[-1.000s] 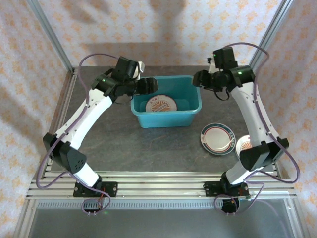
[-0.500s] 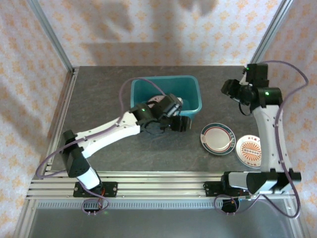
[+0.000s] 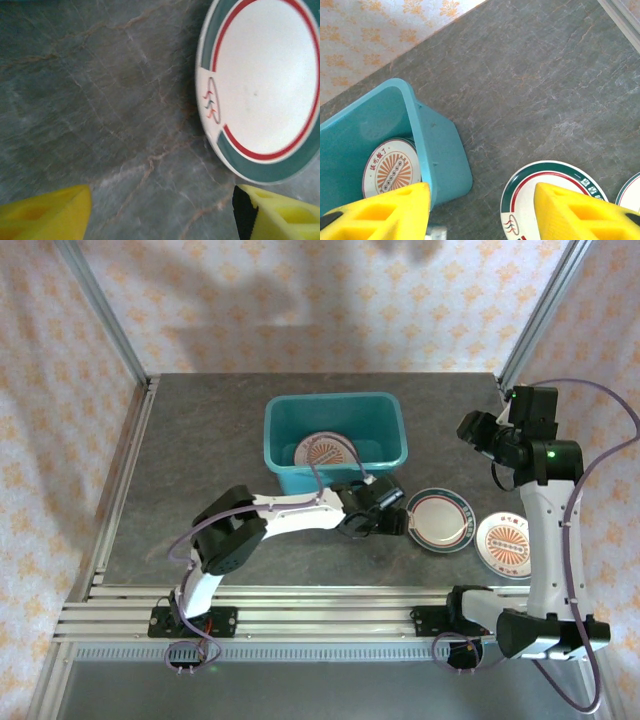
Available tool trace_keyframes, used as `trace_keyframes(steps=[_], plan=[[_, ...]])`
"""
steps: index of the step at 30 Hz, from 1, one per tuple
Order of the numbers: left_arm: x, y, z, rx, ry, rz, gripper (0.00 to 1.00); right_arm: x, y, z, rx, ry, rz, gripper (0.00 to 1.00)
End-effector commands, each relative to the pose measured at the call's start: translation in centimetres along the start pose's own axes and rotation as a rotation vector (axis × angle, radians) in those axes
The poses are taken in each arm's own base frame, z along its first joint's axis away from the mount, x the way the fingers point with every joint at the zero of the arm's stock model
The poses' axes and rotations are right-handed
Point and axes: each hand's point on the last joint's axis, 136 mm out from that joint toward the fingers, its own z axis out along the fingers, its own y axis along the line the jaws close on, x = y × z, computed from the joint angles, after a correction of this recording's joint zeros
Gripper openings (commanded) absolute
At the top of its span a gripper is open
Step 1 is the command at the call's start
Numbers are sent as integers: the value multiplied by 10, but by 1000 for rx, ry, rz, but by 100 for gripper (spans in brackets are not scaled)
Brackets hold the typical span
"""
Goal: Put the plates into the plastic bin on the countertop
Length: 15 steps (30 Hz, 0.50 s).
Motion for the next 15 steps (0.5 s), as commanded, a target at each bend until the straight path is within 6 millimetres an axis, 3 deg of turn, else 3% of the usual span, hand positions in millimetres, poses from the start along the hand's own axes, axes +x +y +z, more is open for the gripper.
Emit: trace_keyframes(steps=[1,15], plan=[[-9,-18,15,70,-34,-62,76,6,-4,-2,9,5,-18,56],[-2,-17,72,71,14,-146,73,14,-6,-1,7,21,-33,56]])
